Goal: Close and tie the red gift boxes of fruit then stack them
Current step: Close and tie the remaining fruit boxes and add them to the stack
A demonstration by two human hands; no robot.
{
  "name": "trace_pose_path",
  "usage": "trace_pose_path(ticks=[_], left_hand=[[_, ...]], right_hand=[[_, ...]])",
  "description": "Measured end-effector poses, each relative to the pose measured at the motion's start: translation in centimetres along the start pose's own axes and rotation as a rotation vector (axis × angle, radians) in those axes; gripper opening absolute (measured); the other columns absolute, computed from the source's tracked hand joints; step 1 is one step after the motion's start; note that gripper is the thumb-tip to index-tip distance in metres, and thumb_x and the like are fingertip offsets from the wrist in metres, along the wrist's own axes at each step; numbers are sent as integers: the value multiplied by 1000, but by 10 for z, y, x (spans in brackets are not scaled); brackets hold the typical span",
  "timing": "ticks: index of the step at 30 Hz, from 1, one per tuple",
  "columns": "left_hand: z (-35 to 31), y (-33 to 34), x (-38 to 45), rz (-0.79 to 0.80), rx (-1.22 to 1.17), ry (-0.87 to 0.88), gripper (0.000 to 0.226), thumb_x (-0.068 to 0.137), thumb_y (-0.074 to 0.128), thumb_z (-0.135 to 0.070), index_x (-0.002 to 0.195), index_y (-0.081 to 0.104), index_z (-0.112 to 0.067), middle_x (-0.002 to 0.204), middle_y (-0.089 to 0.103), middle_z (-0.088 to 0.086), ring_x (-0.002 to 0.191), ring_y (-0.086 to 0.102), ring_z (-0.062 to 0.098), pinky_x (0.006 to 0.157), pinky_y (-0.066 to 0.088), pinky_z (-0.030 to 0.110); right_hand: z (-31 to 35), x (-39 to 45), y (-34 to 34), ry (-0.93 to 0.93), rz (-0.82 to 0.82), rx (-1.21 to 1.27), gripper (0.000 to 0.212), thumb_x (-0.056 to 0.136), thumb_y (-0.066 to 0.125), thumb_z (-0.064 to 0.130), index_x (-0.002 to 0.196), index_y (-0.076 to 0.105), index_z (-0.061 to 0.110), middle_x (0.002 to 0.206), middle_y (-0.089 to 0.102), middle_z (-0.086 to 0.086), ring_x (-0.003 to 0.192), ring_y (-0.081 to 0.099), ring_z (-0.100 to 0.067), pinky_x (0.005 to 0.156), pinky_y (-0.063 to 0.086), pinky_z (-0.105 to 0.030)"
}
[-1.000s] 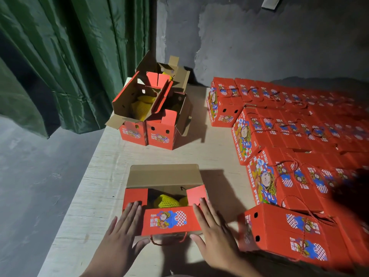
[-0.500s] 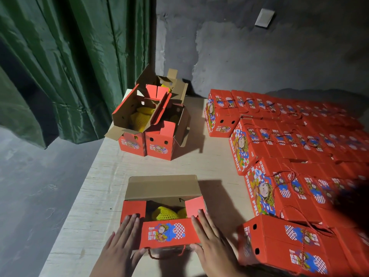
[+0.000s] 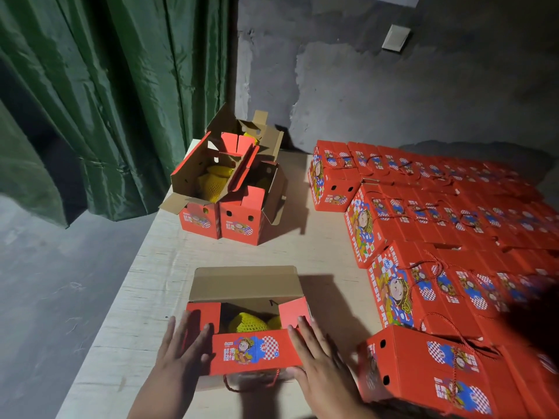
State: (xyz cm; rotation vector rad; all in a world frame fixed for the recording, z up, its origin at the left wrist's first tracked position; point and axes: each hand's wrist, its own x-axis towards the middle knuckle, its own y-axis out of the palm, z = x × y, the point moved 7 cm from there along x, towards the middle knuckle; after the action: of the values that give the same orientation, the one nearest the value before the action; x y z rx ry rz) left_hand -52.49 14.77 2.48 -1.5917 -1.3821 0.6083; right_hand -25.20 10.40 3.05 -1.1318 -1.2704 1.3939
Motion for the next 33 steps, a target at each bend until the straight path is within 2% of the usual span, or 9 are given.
trace_pose_path(ticks=[4,5,7,10,14,18,21,28,33], left_hand=[[22,19,-12,91,-361,-296,55,99,26,-58,154,26,-50,171,9,1,153,-7,11,124,18,37],[22,21,-12,122,-443,-298,54,100,33,-53,153,22,-56,170,14,-7,155,-4,7,123,19,32],[23,22,-8,154,-516,-302,56,103,39,-48,154,19,-57,165,25,-10,154,21,12,121,30,35],[25,28,-3,202,-562,-300,57,104,39,-49,155,15,-59,160,32,-10,140,44,13,112,46,39],[32,32,6,199,-564,-264,57,104,41,-49,155,17,-57,158,35,-11,135,45,5,102,45,18],[26,37,25,209,-645,-249,57,105,44,-46,156,22,-52,159,35,-7,140,45,12,111,47,37],[25,38,40,186,-554,-213,57,105,44,-43,159,23,-43,162,33,-2,145,39,14,116,38,34],[27,39,78,191,-368,-207,58,107,42,-33,161,26,-21,149,47,18,130,53,36,101,46,37],[19,20,106,6,-287,-188,28,101,56,-7,125,70,-8,118,67,19,105,65,40,79,46,33]], right_hand=[[-2,2,13,-16,84,61,74,99,29,64,163,10,34,172,-3,6,156,11,-39,122,17,-39],[-4,2,19,-1,124,119,74,101,27,63,162,-4,38,169,-20,10,158,9,-33,123,20,-35],[-8,1,25,33,140,173,77,103,36,60,160,-11,42,163,-33,19,147,38,-20,102,46,-28],[-7,4,28,54,165,172,77,103,41,58,161,-8,42,159,-38,22,115,64,-17,71,49,-28],[-10,10,30,57,139,177,78,104,41,56,161,-9,37,165,-30,14,133,55,-17,85,54,-28],[-19,21,24,62,125,182,76,105,40,53,162,-6,33,166,-28,11,144,43,-20,98,52,-32],[-26,29,19,74,124,201,75,106,42,50,164,-2,31,169,-22,10,149,36,-20,100,49,-31],[-31,41,17,117,160,325,76,104,54,42,164,10,30,172,-6,7,149,35,-25,106,47,-38],[-38,39,15,116,154,305,76,101,56,47,163,15,35,171,1,13,148,36,-20,108,47,-38]])
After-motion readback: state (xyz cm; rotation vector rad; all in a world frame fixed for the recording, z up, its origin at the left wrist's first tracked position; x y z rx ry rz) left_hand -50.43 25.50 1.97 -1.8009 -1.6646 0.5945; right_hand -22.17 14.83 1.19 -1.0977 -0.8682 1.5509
